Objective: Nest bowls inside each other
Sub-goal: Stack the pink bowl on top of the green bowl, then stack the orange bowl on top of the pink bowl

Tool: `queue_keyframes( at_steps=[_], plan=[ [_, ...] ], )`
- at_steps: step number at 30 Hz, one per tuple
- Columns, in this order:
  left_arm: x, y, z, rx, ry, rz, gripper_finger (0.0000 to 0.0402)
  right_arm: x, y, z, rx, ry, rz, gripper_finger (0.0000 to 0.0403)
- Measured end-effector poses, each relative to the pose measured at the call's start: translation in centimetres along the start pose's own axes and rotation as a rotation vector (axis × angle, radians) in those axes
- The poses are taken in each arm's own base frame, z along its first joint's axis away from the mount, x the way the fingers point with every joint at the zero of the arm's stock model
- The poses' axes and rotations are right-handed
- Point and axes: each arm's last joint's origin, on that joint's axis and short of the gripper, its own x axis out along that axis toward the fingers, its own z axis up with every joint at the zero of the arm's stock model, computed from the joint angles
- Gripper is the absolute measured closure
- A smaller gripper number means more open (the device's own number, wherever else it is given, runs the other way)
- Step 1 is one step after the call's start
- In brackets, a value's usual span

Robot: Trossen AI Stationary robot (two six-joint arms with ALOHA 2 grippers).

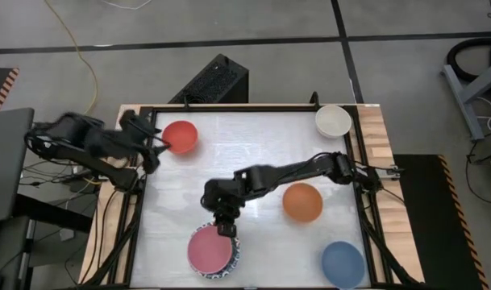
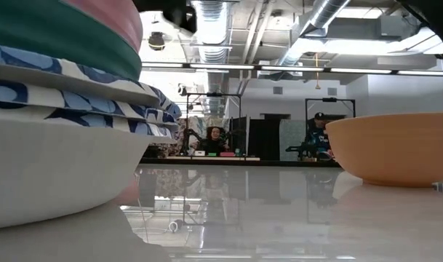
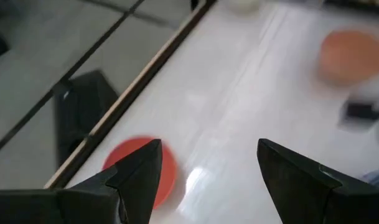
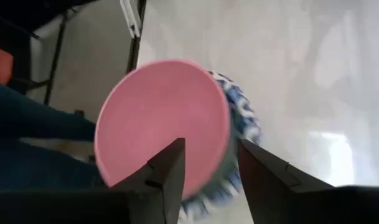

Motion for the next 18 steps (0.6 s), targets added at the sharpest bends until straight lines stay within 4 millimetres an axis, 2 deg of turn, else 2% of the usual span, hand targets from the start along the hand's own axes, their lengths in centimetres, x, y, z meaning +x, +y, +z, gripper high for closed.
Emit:
queue_keyframes(
  at_steps=[3,9,13,18],
  plan=[
    [2.6,-1.0,-1.3,0.038,0.094,0.067,0.0148,-4.0,0.6,0.8,-0.034,0.003,-0.012,0.0241],
    [8.6,-1.1,-4.1,0.073,0.312,0.136,0.0148,-13.0,1.1,0.2,-0.046,-0.022,-0.051,0.0243],
    [12.0,0.1,-5.3,0.061,0.355,0.1,0.0148,-18.9,1.5,-0.7,-0.06,-0.091,-0.161,0.0243],
    [15.2,2.6,-6.2,0.09,0.437,0.051,0.0148,-23.1,2.1,-1.9,-0.082,-0.144,-0.269,0.0243]
  ],
)
